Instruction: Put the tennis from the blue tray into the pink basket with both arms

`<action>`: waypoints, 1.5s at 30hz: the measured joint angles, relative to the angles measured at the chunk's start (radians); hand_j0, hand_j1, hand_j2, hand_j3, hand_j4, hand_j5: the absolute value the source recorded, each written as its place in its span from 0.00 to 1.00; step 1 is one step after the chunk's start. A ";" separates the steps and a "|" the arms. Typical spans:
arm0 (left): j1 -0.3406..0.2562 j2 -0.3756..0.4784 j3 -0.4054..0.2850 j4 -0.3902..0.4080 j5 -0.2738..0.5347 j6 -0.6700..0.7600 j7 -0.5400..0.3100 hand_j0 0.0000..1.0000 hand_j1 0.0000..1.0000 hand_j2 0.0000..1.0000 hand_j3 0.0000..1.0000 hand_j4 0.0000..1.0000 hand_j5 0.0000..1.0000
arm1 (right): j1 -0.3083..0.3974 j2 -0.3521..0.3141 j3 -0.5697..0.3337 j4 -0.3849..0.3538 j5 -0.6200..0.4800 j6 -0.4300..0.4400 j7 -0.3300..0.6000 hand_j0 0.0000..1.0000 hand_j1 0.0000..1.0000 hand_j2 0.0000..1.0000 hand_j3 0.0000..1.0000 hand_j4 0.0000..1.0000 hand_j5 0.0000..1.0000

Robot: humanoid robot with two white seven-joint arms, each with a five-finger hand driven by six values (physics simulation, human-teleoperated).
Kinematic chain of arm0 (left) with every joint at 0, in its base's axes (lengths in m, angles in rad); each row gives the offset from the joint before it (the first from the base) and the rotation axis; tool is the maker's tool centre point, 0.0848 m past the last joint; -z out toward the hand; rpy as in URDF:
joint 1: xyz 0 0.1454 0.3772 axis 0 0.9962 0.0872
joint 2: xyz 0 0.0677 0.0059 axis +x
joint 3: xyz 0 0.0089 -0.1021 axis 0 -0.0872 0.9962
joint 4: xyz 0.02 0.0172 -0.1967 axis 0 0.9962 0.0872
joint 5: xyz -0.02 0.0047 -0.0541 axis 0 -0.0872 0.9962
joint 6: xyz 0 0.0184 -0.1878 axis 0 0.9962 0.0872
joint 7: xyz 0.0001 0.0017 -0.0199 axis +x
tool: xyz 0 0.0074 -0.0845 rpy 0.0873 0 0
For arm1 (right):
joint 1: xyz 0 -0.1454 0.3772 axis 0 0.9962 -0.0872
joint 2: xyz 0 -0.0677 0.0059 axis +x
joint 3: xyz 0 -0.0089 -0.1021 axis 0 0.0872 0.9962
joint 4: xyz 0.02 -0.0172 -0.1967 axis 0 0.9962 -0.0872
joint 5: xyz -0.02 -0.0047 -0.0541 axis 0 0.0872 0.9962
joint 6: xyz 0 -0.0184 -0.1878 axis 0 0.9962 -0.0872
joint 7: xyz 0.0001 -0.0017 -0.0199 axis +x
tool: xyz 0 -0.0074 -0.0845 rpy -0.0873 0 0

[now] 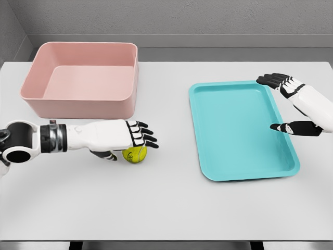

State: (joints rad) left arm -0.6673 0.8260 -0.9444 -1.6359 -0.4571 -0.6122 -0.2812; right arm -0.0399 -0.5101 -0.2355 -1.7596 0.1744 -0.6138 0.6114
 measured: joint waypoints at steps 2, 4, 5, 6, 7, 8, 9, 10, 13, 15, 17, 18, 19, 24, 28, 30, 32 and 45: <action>-0.002 -0.011 -0.001 0.013 -0.001 0.000 0.000 1.00 1.00 1.00 1.00 1.00 1.00 | 0.000 0.001 0.000 0.000 0.000 0.000 0.000 1.00 1.00 1.00 1.00 1.00 1.00; -0.002 -0.018 -0.003 0.020 -0.001 0.000 0.000 1.00 1.00 1.00 1.00 1.00 1.00 | 0.000 0.001 0.000 0.000 -0.001 0.000 0.000 1.00 1.00 1.00 1.00 1.00 1.00; -0.003 -0.019 -0.006 0.023 -0.001 0.000 0.000 1.00 1.00 1.00 1.00 1.00 1.00 | 0.000 0.001 0.000 0.000 -0.001 0.000 0.000 1.00 1.00 1.00 1.00 1.00 1.00; -0.006 -0.021 -0.009 0.027 -0.001 0.000 0.000 1.00 1.00 1.00 1.00 1.00 1.00 | 0.000 0.001 0.000 0.000 0.000 0.000 0.000 1.00 1.00 1.00 1.00 1.00 1.00; -0.008 -0.025 -0.012 0.031 -0.002 0.000 0.000 1.00 1.00 1.00 1.00 1.00 1.00 | 0.000 0.001 0.000 0.000 0.000 0.000 0.000 1.00 1.00 1.00 1.00 1.00 1.00; -0.008 -0.030 -0.015 0.035 -0.002 0.000 -0.002 1.00 1.00 1.00 1.00 1.00 1.00 | 0.000 0.001 0.000 0.000 0.000 0.000 0.000 1.00 1.00 1.00 1.00 1.00 1.00; -0.008 -0.033 -0.018 0.039 -0.002 0.000 -0.006 1.00 1.00 1.00 1.00 1.00 1.00 | 0.000 0.001 0.000 0.001 0.000 0.000 0.000 1.00 1.00 1.00 1.00 1.00 1.00; -0.008 -0.036 -0.020 0.042 -0.002 0.000 -0.009 1.00 1.00 1.00 1.00 1.00 1.00 | 0.000 0.001 0.000 0.001 0.000 0.000 0.000 1.00 1.00 1.00 1.00 1.00 1.00; -0.008 -0.045 -0.025 0.048 -0.003 0.000 -0.014 1.00 1.00 1.00 1.00 1.00 1.00 | 0.000 0.001 0.000 0.001 0.000 0.000 0.000 1.00 1.00 1.00 1.00 1.00 1.00; -0.008 -0.050 -0.028 0.050 -0.003 0.000 -0.018 1.00 1.00 1.00 1.00 1.00 1.00 | 0.000 0.001 0.000 0.001 0.000 0.000 0.000 1.00 1.00 1.00 1.00 1.00 1.00; -0.008 -0.057 -0.030 0.054 -0.003 0.000 -0.020 1.00 1.00 1.00 1.00 1.00 1.00 | 0.000 0.001 -0.001 0.001 0.000 0.000 0.000 1.00 1.00 1.00 1.00 1.00 1.00; -0.008 -0.060 -0.031 0.057 -0.003 0.000 -0.020 1.00 1.00 1.00 1.00 1.00 1.00 | 0.000 0.001 -0.001 0.001 0.001 0.000 0.000 1.00 1.00 1.00 1.00 1.00 1.00; -0.009 -0.063 -0.031 0.061 -0.003 0.000 -0.020 1.00 1.00 1.00 1.00 1.00 1.00 | 0.000 0.000 -0.001 0.002 0.001 0.000 0.000 1.00 1.00 1.00 1.00 1.00 1.00; -0.032 -0.076 -0.052 0.099 -0.002 0.000 -0.021 1.00 1.00 1.00 1.00 1.00 1.00 | 0.000 0.000 -0.001 0.002 0.002 0.000 0.000 1.00 1.00 1.00 1.00 1.00 1.00; -0.032 -0.084 -0.062 0.119 -0.001 0.000 -0.021 1.00 1.00 1.00 1.00 1.00 1.00 | 0.000 0.000 -0.001 0.002 0.002 0.000 0.000 1.00 1.00 1.00 1.00 1.00 1.00; -0.032 -0.085 -0.065 0.123 0.000 0.000 -0.025 0.92 0.92 0.92 0.92 0.92 0.92 | 0.000 0.000 -0.001 0.002 0.002 0.000 0.000 1.00 1.00 1.00 1.00 1.00 1.00; -0.032 -0.086 -0.067 0.125 0.001 0.000 -0.040 0.82 0.82 0.82 0.82 0.82 0.82 | 0.000 0.000 -0.002 0.003 0.002 0.000 0.000 1.00 1.00 1.00 1.00 1.00 1.00; -0.035 -0.087 -0.068 0.129 0.002 0.000 -0.077 0.52 0.52 0.52 0.52 0.52 0.52 | 0.002 0.000 -0.002 0.003 0.002 0.000 0.000 1.00 1.00 1.00 1.00 1.00 1.00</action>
State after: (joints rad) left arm -0.7026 0.7392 -1.0128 -1.5068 -0.4553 -0.6121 -0.3585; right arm -0.0383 -0.5102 -0.2374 -1.7568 0.1764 -0.6138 0.6114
